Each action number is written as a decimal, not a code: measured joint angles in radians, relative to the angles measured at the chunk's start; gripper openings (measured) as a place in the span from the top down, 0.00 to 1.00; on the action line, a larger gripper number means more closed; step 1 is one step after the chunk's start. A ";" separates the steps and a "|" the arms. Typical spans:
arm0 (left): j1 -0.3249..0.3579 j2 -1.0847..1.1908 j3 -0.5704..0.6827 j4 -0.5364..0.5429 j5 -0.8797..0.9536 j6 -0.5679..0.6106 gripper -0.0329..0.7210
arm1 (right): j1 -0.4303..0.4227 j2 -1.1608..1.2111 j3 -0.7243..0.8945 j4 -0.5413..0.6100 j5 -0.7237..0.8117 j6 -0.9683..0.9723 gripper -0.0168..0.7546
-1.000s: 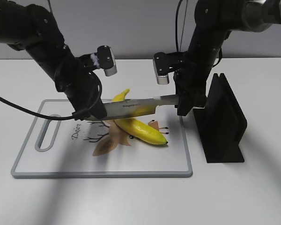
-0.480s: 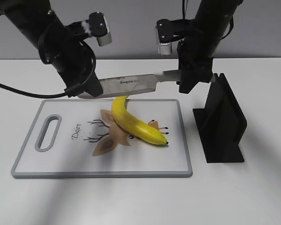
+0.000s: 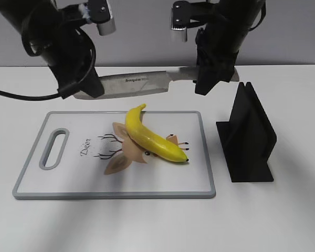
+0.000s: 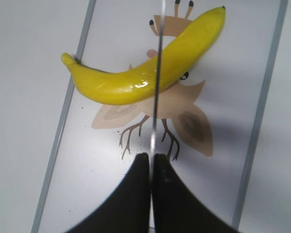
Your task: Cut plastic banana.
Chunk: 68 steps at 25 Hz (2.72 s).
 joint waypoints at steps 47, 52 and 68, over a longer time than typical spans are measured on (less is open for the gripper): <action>-0.036 -0.346 0.237 -0.034 -0.380 -0.357 0.10 | 0.000 -0.345 0.434 0.034 -0.099 0.249 0.75; 0.050 -0.399 0.237 -0.023 -0.377 -0.475 0.12 | 0.000 -0.401 0.434 0.029 -0.100 0.366 0.75; 0.142 -0.573 0.237 0.296 -0.114 -0.872 0.17 | 0.000 -0.627 0.558 0.000 -0.235 0.852 0.75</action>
